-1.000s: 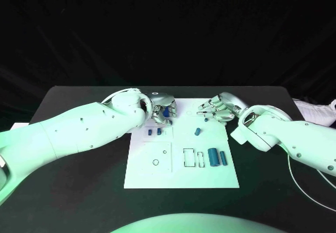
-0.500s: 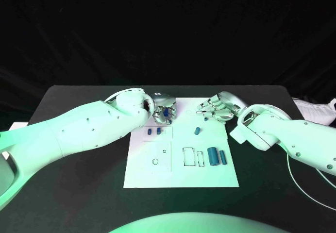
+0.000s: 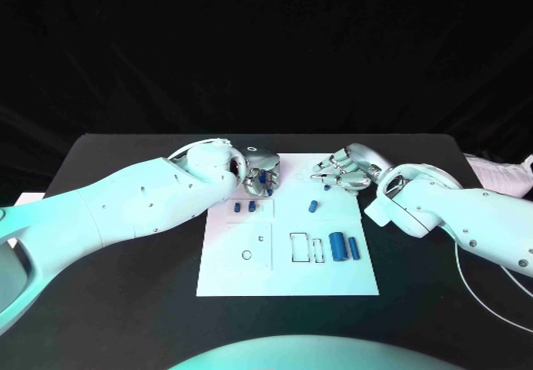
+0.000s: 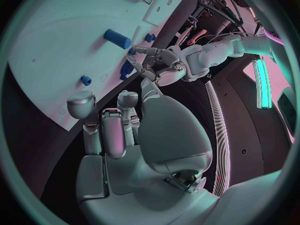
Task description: Assemble the parts on the task board
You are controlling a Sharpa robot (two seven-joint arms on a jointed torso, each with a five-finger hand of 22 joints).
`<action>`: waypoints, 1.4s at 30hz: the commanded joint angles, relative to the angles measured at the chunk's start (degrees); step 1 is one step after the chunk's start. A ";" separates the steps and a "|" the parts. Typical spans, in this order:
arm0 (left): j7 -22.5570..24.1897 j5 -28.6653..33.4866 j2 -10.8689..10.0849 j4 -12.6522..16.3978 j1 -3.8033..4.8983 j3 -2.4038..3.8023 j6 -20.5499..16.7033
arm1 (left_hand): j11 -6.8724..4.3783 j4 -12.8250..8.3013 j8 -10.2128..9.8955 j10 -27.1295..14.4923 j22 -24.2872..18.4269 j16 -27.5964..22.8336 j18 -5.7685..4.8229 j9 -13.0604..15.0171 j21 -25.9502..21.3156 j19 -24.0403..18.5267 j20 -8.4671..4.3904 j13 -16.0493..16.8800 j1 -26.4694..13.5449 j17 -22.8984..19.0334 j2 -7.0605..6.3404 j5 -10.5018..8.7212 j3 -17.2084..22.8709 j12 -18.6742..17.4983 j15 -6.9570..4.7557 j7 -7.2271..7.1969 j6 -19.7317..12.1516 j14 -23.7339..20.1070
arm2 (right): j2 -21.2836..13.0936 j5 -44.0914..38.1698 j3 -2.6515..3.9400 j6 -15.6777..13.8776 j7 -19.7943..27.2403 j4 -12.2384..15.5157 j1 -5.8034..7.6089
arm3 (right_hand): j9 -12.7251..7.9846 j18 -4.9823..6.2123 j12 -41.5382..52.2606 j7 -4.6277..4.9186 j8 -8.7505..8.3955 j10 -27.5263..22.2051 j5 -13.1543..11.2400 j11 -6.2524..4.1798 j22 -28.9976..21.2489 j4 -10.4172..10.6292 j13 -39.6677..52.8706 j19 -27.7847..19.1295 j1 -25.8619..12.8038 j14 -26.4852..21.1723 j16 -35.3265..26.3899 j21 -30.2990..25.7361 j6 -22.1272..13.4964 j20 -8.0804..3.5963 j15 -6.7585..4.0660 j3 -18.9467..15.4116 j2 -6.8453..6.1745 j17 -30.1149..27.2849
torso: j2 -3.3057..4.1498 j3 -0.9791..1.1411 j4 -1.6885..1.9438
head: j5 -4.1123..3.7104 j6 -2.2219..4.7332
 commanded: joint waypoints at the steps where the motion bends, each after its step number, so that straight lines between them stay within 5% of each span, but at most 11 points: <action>1: -0.08 -0.72 0.32 -0.12 -0.08 -0.01 1.48 | -0.04 0.03 -0.30 0.49 0.16 0.35 -0.85 -0.08 0.34 0.36 0.01 -0.06 -0.67 0.11 -0.10 -0.09 0.47 -0.40 0.11 0.02 0.45 1.27 | 0.09 -0.18 -0.01 0.38 0.52 0.10 -0.05 | 0.01 0.74 0.07 0.01 -0.10 -0.42 0.18 0.08 -0.05 -0.14 -0.06 -0.49 -0.06 3.48 -0.33 -0.20 -0.28 -0.07 0.08 -0.33 0.38 2.65 | 0.00 -0.02 0.00 | -0.04 -0.08; 16: 0.25 -0.56 1.05 -0.78 -0.44 -0.26 2.64 | -0.76 -0.72 -0.78 4.24 2.38 1.02 -1.23 -0.37 3.40 0.68 -0.19 0.21 -1.23 0.45 0.53 -0.11 2.40 -0.63 -0.28 -0.09 2.38 1.57 | 0.21 -0.18 -0.01 0.34 0.59 0.12 -0.05 | 0.01 0.74 0.07 0.01 -0.10 -0.42 0.18 0.08 -0.05 -0.14 -0.06 -0.49 -0.06 3.48 -0.33 -0.20 -0.28 -0.07 0.08 -0.33 0.38 2.65 | -0.01 0.02 -0.03 | -0.07 -0.31; 24: -1.44 -1.33 1.03 -0.95 -0.50 -0.27 2.45 | -0.75 -3.24 -1.20 7.19 3.89 1.41 -1.57 -0.55 5.49 0.89 -0.39 0.56 0.80 0.71 1.94 -0.37 5.32 -1.45 -0.35 0.38 3.93 1.78 | 0.20 -0.18 -0.01 0.32 0.59 0.14 -0.05 | 0.01 0.74 0.07 0.01 -0.10 -0.42 0.18 0.08 -0.05 -0.14 -0.06 -0.49 -0.06 3.48 -0.33 -0.20 -0.28 -0.07 0.08 -0.33 0.38 2.65 | -0.02 0.06 -0.09 | -0.16 -0.48; 33: -1.78 -1.12 -0.04 0.16 -0.54 -0.15 -1.89 | 0.04 -5.53 -3.10 7.72 5.19 1.65 -1.75 -1.39 6.68 0.72 -0.01 0.53 0.27 0.59 1.70 -0.62 8.95 -4.32 0.33 1.21 3.67 1.86 | 0.15 -0.18 -0.01 0.26 0.67 0.17 -0.05 | 0.01 0.74 0.07 0.01 -0.10 -0.42 0.18 0.08 -0.05 -0.14 -0.06 -0.49 -0.06 3.48 -0.33 -0.20 -0.28 -0.07 0.08 -0.33 0.38 2.65 | 0.02 0.03 -0.02 | -0.47 -0.46; 42: -1.95 1.12 -3.27 3.88 -0.42 1.59 -4.21 | 0.20 -6.25 -3.77 8.29 5.74 1.66 -1.77 -1.66 7.17 0.67 0.18 0.57 -0.67 0.33 1.24 -0.66 10.18 -5.64 0.45 1.41 3.98 1.86 | 0.12 -0.17 -0.01 0.22 0.72 0.08 -0.05 | 0.01 0.74 0.07 0.01 -0.10 -0.42 0.18 0.08 -0.05 -0.14 -0.06 -0.49 -0.06 3.48 -0.33 -0.20 -0.28 -0.07 0.08 -0.33 0.38 2.65 | -0.14 0.11 0.13 | -0.49 -0.25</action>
